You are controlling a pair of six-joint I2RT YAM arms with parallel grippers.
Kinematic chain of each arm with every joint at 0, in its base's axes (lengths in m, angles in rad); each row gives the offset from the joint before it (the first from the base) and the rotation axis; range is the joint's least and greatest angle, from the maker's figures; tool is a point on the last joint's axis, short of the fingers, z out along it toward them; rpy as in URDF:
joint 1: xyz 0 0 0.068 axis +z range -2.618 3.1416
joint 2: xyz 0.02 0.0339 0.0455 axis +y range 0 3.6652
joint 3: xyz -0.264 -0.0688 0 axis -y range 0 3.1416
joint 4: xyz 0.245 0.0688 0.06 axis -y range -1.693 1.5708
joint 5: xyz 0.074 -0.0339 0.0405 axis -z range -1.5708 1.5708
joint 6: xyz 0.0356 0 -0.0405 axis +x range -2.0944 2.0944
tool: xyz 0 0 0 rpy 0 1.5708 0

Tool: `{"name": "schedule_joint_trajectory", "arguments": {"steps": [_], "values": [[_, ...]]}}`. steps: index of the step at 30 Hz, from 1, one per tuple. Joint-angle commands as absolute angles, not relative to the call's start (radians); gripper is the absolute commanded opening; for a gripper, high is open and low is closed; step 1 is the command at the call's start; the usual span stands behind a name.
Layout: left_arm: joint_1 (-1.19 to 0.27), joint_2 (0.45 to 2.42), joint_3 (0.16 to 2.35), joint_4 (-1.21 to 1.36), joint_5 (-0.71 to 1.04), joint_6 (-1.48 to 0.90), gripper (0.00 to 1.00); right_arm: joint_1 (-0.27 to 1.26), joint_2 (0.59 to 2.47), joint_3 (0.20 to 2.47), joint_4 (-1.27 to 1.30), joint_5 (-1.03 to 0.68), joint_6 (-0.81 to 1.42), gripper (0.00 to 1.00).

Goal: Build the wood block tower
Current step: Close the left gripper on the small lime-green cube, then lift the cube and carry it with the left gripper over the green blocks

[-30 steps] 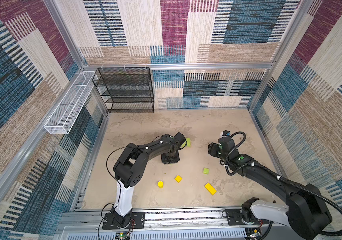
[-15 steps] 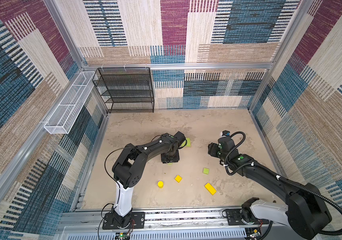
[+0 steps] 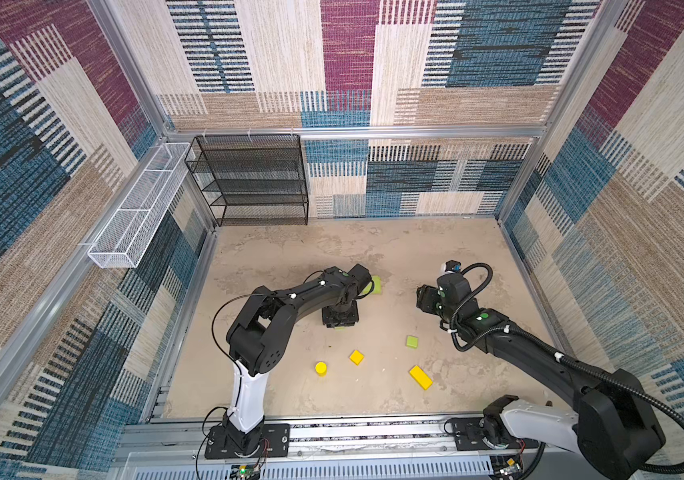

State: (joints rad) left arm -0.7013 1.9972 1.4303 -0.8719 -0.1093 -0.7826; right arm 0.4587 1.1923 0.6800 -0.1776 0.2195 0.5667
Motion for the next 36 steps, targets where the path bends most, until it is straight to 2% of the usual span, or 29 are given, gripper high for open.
{"name": "schedule_joint_trajectory", "arguments": {"steps": [1, 9, 16, 21, 36], "values": [[-0.703, 1.993, 1.436, -0.881, -0.133, -0.766, 0.39, 0.459, 1.182, 0.675, -0.165, 0.234, 0.566, 0.67], [-0.703, 1.982, 1.434, -0.881, -0.136, -0.765, 0.43, 0.459, 1.189, 0.677, -0.162, 0.229, 0.566, 0.67], [-0.705, 1.983, 1.43, -0.881, -0.146, -0.773, 0.38, 0.459, 1.189, 0.678, -0.164, 0.23, 0.566, 0.66], [-0.706, 1.983, 1.43, -0.879, -0.148, -0.773, 0.3, 0.459, 1.19, 0.682, -0.164, 0.23, 0.566, 0.67], [-0.706, 1.968, 1.503, -0.921, -0.145, -0.695, 0.27, 0.448, 1.221, 0.694, -0.161, 0.191, 0.538, 0.68]]}}
